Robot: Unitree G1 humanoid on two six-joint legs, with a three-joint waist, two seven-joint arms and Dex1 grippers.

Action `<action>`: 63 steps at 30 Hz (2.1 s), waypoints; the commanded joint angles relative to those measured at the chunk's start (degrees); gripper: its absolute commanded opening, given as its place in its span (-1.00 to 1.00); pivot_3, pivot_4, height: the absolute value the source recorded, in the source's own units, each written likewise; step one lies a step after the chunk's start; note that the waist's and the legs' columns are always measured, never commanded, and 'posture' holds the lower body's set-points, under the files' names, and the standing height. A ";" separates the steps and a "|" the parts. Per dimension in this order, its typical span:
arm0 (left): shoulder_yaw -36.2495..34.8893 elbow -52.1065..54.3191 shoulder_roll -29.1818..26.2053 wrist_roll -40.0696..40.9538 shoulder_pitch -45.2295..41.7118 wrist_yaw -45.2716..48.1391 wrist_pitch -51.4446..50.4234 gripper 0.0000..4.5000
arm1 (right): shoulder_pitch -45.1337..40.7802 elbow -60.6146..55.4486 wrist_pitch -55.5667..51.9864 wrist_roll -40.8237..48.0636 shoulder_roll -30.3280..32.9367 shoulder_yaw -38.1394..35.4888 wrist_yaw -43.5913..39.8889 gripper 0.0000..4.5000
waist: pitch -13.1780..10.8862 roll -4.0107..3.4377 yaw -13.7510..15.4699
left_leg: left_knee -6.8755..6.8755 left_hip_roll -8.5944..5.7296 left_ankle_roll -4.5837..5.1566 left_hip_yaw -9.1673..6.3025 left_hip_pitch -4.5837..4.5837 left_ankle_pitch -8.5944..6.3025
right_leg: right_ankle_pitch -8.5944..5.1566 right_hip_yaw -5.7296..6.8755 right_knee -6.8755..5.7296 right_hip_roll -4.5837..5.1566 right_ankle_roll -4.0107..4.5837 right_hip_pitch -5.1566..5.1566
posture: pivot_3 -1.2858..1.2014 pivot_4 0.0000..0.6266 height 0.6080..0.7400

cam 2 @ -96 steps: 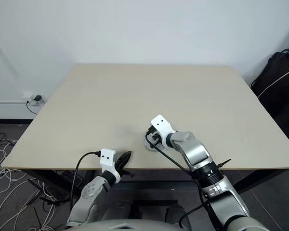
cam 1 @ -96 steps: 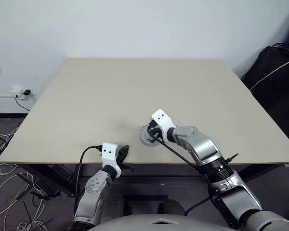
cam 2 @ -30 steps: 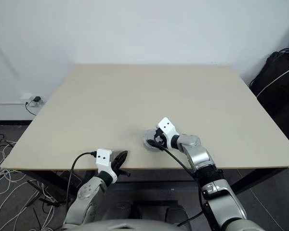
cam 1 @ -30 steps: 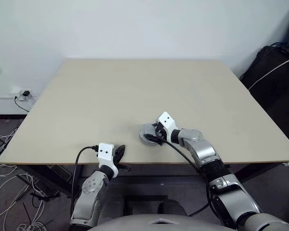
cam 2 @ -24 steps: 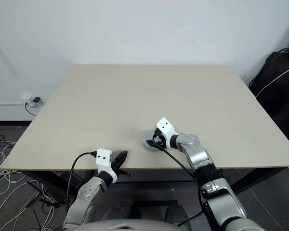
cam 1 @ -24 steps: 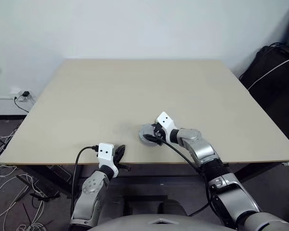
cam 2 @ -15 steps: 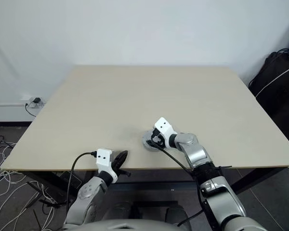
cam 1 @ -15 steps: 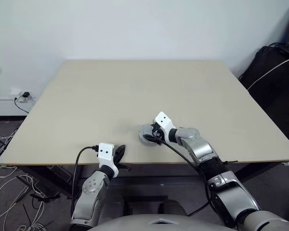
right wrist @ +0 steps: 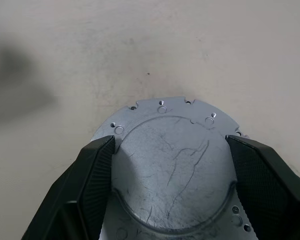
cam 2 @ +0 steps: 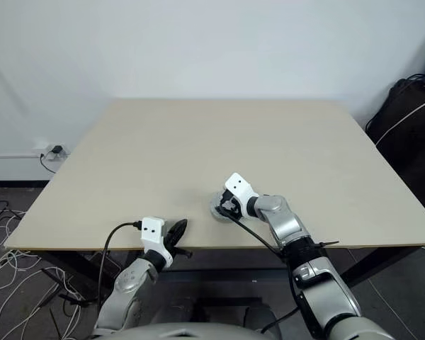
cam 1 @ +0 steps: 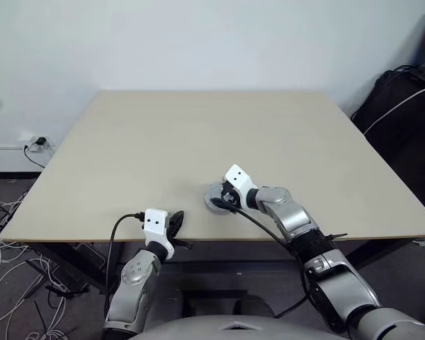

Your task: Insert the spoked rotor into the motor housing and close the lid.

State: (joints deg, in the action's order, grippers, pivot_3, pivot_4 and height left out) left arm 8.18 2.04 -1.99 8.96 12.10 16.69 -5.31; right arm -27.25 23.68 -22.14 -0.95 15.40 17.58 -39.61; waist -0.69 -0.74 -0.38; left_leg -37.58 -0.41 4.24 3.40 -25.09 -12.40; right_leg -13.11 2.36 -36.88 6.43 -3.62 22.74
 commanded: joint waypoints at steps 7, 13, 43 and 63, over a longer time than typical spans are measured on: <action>-2.80 -6.93 -2.15 1.30 -12.32 2.74 -3.53 -1.00 | -0.96 1.77 -1.12 -1.84 0.58 0.41 0.59 0.43 | 0.00 0.00 -0.01 | 0.00 -0.02 0.00 0.01 0.01 0.00 | 0.07 0.00 0.02 -0.27 0.08 -0.01 | 0.03 -1.00 1.00; -5.93 -14.97 -3.21 5.25 -24.89 6.07 -12.93 -1.00 | -1.19 1.98 -0.80 -1.95 0.32 0.41 0.78 0.43 | -0.02 0.05 -0.03 | -0.01 -0.02 0.00 -0.01 0.06 0.01 | 0.09 0.00 0.01 -0.34 0.02 -0.05 | 0.03 -1.00 1.00; -0.96 -29.40 -3.15 3.99 -38.39 18.30 -27.81 -1.00 | 1.10 -2.74 -3.56 0.18 -0.49 -0.97 1.69 0.59 | -0.15 0.25 -0.18 | 0.07 -0.03 -0.02 -0.05 0.14 0.02 | 0.16 -0.09 0.12 -0.03 0.13 -0.10 | 0.03 -1.00 1.00; -0.64 -29.37 -3.00 3.91 -37.37 18.83 -27.66 -1.00 | 9.32 -27.79 -13.99 11.87 7.57 -10.72 -3.17 0.98 | -0.17 0.28 1.16 | 0.40 -0.07 0.04 -0.17 -0.25 -0.01 | 0.17 0.03 0.95 0.00 0.12 0.05 | 0.03 -1.00 1.00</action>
State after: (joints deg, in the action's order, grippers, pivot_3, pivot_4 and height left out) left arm 6.92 -26.92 -4.86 13.62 -25.58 35.55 -32.25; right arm -17.89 -0.57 -34.93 8.71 22.61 8.93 -42.40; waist -0.86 -0.45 0.77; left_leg -37.17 -0.48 4.29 3.23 -25.36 -12.42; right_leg -12.94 2.39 -35.92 6.44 -3.50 22.81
